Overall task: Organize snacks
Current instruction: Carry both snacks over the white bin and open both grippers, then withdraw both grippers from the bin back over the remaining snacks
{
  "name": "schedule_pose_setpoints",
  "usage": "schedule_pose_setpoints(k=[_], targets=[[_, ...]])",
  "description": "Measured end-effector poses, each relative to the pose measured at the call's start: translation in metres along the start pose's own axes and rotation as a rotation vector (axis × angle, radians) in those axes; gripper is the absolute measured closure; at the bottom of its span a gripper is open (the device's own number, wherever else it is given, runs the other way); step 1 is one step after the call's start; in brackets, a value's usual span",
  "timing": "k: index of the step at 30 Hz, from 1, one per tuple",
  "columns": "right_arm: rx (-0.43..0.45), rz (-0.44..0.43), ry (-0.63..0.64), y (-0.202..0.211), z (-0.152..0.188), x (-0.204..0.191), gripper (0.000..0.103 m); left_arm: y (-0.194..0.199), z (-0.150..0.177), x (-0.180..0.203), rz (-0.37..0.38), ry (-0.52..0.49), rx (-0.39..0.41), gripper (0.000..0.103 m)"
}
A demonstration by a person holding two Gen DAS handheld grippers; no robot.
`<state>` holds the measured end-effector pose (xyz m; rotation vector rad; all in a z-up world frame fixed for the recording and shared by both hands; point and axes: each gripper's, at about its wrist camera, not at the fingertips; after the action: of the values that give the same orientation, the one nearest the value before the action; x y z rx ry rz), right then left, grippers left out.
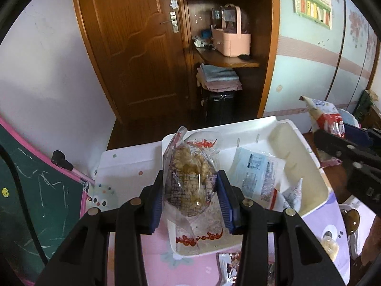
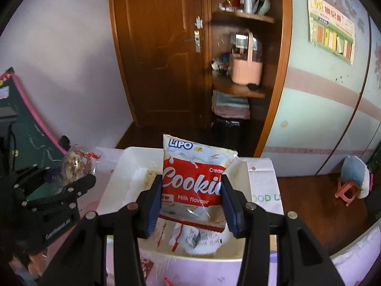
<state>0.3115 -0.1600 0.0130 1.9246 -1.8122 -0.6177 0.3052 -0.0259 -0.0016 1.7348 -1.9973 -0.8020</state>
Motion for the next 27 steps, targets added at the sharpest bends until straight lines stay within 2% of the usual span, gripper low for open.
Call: schedule_pose_setpoints(k=[7, 8, 9, 10, 11, 13, 18, 27], targets=[[-0.086, 0.011, -0.009, -0.043, 0.01, -0.004, 0.056, -0.024, 0.006, 0.009, -0.011, -0.021, -0.019, 0.065], [-0.092, 0.01, -0.018, -0.046, 0.011, -0.004, 0.055, -0.026, 0.006, 0.01, -0.009, -0.02, -0.018, 0.06], [-0.102, 0.006, -0.031, -0.049, 0.013, -0.003, 0.053, -0.029, 0.007, 0.011, -0.008, -0.021, -0.021, 0.039], [-0.117, -0.002, -0.045, -0.053, 0.015, -0.002, 0.053, -0.028, 0.007, 0.011, -0.013, -0.019, -0.021, 0.026], [-0.125, -0.006, -0.056, -0.055, 0.016, -0.001, 0.053, -0.028, 0.009, 0.012, -0.024, -0.016, -0.011, 0.007], [-0.134, -0.028, -0.085, -0.054, 0.018, 0.002, 0.053, -0.024, 0.01, 0.012, -0.02, -0.015, 0.014, 0.005], [-0.134, -0.037, -0.075, -0.046, 0.023, 0.003, 0.048, -0.015, 0.017, 0.014, -0.002, -0.041, 0.011, 0.005], [-0.133, -0.06, -0.045, -0.014, 0.038, 0.002, 0.047, 0.01, 0.028, 0.018, 0.005, -0.07, 0.007, 0.005]])
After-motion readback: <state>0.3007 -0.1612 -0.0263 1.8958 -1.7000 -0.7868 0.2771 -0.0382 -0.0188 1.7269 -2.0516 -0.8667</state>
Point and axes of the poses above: each gripper's, at about its wrist camera, not at the fingertips, and y roughly against the way its jaws point, x to its right, z to its underside, and after that the axes turned 10 degrees about x, right-handed
